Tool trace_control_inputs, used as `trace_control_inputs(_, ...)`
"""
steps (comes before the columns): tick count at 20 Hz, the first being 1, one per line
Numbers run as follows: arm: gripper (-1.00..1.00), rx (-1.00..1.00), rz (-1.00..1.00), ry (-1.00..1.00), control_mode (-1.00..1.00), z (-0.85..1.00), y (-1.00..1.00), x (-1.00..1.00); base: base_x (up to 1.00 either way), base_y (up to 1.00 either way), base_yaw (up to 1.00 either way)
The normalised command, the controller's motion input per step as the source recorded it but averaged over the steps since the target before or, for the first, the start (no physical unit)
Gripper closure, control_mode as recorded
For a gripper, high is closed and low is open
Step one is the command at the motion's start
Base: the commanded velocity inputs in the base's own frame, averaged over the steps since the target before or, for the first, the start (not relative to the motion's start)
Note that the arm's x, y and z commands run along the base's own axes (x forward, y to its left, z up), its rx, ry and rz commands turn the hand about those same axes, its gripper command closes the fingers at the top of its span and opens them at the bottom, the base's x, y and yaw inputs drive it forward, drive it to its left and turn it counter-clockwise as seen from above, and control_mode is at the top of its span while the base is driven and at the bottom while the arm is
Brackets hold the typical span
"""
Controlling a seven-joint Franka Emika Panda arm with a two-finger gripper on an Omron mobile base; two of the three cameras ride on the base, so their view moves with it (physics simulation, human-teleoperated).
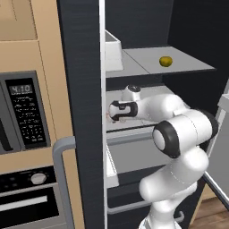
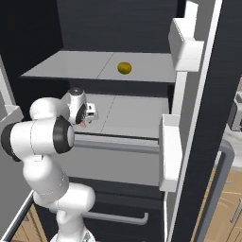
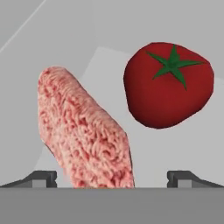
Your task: Open the fridge, remove the orange, tomato, and steak, and place them on any counter.
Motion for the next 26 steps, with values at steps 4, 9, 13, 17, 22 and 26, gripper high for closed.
trace_control_inputs(4, -1.0, 0.0, 0.0, 0.03, -1.0, -0.24, 0.04, 0.38, 0.0, 0.0, 0.0)
trace_control_inputs(9, -1.0, 0.0, 0.0, 0.04, -1.0, -0.36, 0.23, 0.08, 0.0, 0.0, 0.0)
trace_control_inputs(13, -1.0, 0.0, 0.0, 0.01, -1.0, -0.56, 0.29, 0.0, 0.0, 0.0, 0.0)
trace_control_inputs(17, 1.0, 0.0, 0.0, 0.0, -1.0, -0.76, 0.27, -0.02, 0.0, 0.0, 0.0)
trace_control_inputs(22, 1.0, 0.0, 0.0, 0.0, -1.0, -0.51, 0.05, 0.0, 0.0, 0.0, 0.0)
trace_control_inputs(26, 1.0, 0.0, 0.0, 0.0, -1.0, -0.28, 0.0, -0.13, 0.0, 0.0, 0.0)
